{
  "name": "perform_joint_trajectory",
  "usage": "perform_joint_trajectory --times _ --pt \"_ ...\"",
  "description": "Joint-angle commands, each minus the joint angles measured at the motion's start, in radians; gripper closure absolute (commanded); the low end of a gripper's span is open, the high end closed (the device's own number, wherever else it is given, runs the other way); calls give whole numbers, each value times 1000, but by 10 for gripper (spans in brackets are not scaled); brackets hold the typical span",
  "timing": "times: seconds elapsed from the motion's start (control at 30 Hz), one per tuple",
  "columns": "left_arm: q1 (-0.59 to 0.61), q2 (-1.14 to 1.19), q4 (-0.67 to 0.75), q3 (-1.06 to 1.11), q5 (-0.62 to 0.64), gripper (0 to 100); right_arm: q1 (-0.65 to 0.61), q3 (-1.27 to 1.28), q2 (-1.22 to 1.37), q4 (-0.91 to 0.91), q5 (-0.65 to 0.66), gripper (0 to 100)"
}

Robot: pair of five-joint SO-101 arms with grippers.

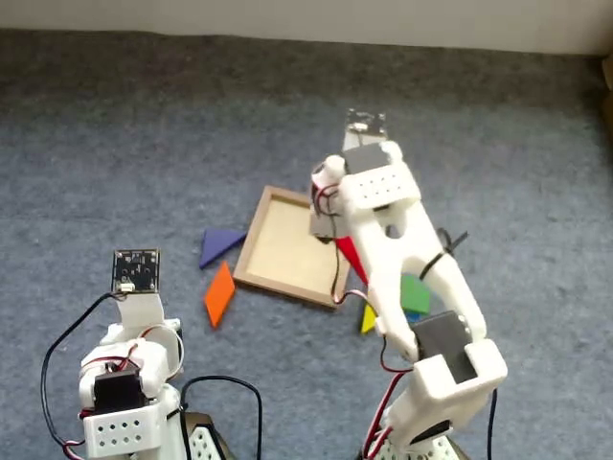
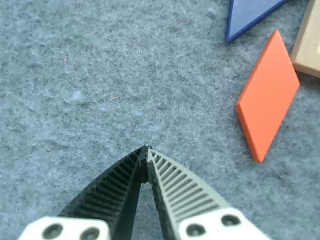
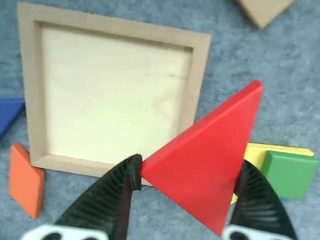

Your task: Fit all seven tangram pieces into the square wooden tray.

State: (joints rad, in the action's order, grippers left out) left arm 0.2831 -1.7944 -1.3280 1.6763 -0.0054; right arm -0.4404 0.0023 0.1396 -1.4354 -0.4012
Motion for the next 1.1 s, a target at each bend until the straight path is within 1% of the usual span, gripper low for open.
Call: perform_joint_trajectory --times 0.0,0.2,0.37,0.57,0.73,1.07 --pt "8 -27 -5 19 -3 993 -53 -35 -61 79 -23 786" --pt "8 -27 -5 19 -3 993 -79 -33 -61 211 -26 786" --pt "8 -27 -5 19 -3 993 -94 -30 -54 245 -146 786" --pt "8 -27 -5 19 -3 993 -93 -39 64 249 -204 786" --pt "8 -27 -5 19 -3 993 -76 -41 162 246 -209 786" --pt "8 -27 -5 19 -3 993 -61 -36 174 249 -207 782"
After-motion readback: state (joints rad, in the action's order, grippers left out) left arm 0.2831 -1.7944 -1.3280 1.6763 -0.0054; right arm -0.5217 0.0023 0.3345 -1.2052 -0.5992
